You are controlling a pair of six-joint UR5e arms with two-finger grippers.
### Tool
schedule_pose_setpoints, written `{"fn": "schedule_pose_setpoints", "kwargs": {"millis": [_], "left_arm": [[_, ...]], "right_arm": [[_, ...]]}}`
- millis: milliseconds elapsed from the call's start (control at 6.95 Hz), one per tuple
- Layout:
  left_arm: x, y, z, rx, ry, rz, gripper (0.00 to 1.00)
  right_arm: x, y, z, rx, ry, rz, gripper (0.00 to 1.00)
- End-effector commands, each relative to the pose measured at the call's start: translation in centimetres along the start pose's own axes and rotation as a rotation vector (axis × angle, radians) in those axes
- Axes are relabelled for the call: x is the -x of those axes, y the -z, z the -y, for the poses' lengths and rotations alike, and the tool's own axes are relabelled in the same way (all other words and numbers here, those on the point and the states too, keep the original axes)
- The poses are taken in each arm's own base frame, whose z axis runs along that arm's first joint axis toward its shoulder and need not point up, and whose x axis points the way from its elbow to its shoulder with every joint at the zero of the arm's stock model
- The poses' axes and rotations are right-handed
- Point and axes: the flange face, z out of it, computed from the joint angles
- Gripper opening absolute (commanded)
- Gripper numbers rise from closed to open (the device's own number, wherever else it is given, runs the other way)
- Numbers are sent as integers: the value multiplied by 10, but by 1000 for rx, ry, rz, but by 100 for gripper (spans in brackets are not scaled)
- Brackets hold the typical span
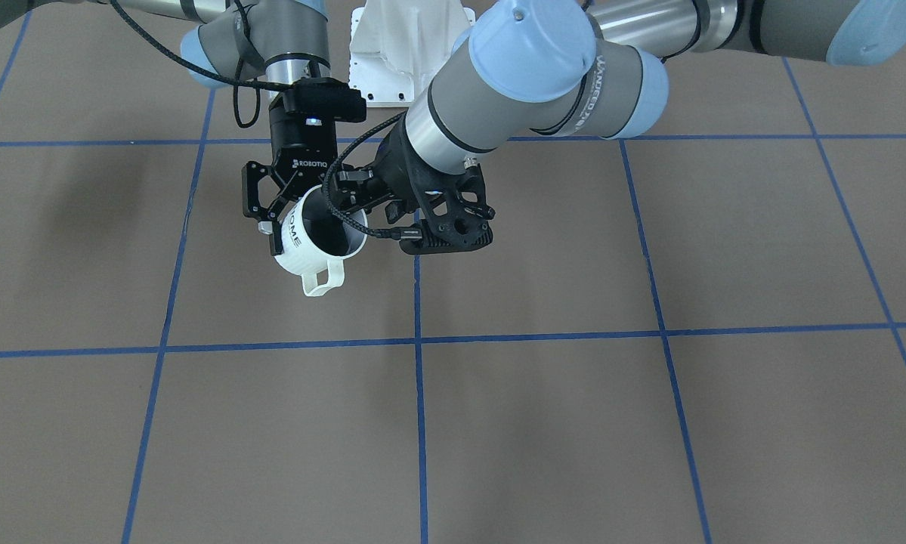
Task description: Left arm hands cup to right arm to dump lemon
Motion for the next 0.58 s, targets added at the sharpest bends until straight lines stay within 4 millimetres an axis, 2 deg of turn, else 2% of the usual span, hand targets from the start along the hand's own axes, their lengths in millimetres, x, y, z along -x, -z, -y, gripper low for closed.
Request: {"fn": "schedule_pose_setpoints", "kwargs": {"millis": [0,144,432], "left_arm": [[-3,-16,10,2,-10,-7,59],[-1,-17,12,1,-13,-10,54],[-2,-11,13,-1,-14,-16,54]], "right_arm": [[1,0,0,2,-7,3,40],[1,0,0,2,-7,3,40],[0,0,-1,4,-6,4,40]]}}
